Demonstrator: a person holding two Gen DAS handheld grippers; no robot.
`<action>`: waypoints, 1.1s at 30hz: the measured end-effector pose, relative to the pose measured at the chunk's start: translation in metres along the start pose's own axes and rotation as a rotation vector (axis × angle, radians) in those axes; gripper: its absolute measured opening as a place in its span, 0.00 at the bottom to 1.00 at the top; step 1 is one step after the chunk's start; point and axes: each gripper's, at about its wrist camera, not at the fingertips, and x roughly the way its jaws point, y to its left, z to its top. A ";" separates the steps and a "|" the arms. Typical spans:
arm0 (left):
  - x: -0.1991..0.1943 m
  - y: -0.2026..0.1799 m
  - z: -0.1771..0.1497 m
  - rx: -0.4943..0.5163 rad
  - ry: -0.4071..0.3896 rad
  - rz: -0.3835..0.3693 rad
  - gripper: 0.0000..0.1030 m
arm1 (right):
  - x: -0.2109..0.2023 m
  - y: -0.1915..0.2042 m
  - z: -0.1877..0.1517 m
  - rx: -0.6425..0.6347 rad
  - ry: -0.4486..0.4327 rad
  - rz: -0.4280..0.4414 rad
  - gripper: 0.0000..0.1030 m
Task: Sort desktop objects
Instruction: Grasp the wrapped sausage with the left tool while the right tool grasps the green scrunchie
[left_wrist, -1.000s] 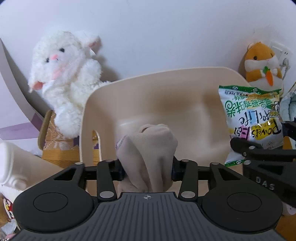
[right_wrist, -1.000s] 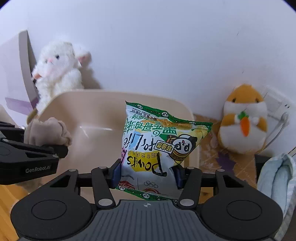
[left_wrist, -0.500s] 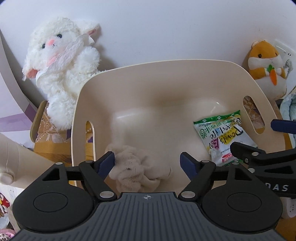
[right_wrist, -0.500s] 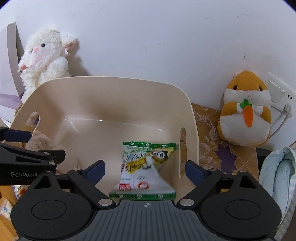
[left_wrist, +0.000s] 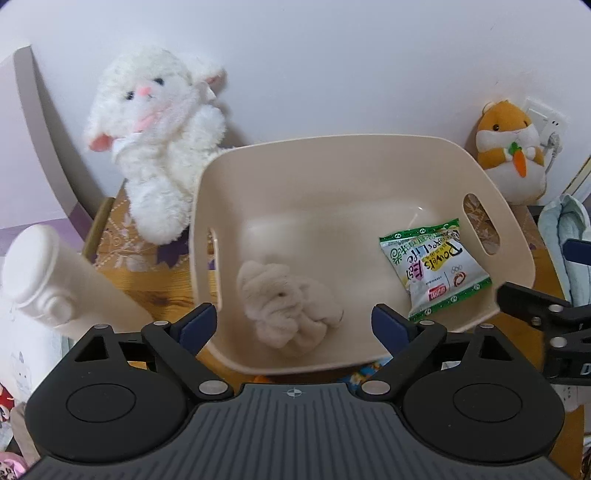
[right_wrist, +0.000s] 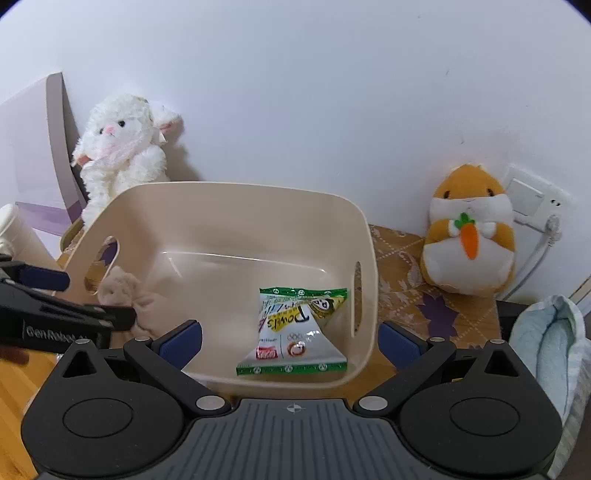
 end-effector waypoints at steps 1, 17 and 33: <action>-0.005 0.003 -0.004 0.003 -0.006 -0.001 0.91 | -0.006 0.000 -0.003 0.008 -0.003 -0.002 1.00; -0.045 0.069 -0.069 0.016 0.038 -0.042 0.94 | -0.059 0.013 -0.093 0.113 0.060 -0.003 1.00; -0.015 0.081 -0.128 0.340 0.169 -0.048 0.94 | -0.065 0.049 -0.194 0.031 0.217 0.066 1.00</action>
